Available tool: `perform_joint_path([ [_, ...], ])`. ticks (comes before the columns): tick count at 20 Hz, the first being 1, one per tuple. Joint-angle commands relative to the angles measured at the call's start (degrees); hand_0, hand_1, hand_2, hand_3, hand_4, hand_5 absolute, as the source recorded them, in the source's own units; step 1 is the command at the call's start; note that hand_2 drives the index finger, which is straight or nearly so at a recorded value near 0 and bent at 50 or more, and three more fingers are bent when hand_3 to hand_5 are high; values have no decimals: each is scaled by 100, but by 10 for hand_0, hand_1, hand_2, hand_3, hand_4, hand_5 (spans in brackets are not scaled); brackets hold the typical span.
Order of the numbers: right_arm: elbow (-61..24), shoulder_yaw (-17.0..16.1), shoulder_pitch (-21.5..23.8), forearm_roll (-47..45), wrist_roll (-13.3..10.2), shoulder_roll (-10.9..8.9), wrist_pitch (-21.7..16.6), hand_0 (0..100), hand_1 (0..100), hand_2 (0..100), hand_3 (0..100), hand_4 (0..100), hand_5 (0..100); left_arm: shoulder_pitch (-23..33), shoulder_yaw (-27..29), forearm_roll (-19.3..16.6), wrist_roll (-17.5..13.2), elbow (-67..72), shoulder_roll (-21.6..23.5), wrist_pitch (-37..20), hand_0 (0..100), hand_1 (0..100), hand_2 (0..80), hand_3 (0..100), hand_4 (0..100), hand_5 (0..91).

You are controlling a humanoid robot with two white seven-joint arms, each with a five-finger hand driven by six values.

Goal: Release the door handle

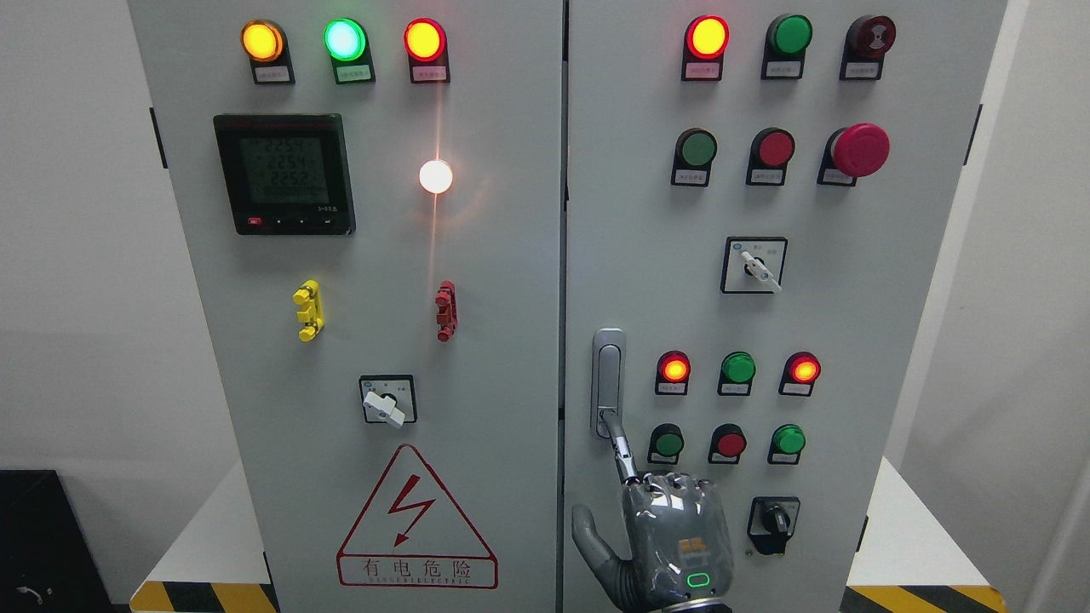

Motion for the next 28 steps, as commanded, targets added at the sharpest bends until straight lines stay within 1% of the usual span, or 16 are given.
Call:
perform_joint_path([
  [1,289,30,12,0,4,7,4,476,309,0,1000,1000,1000,53,0,-2,1,5,-2,-1,120,556,0,0,0,0],
  [28,377,-14,12,0,-13,-2,4,471,310,5,1000,1000,1000,53,0,-2,1,5,-2,-1,120,556,0,0,0,0],
])
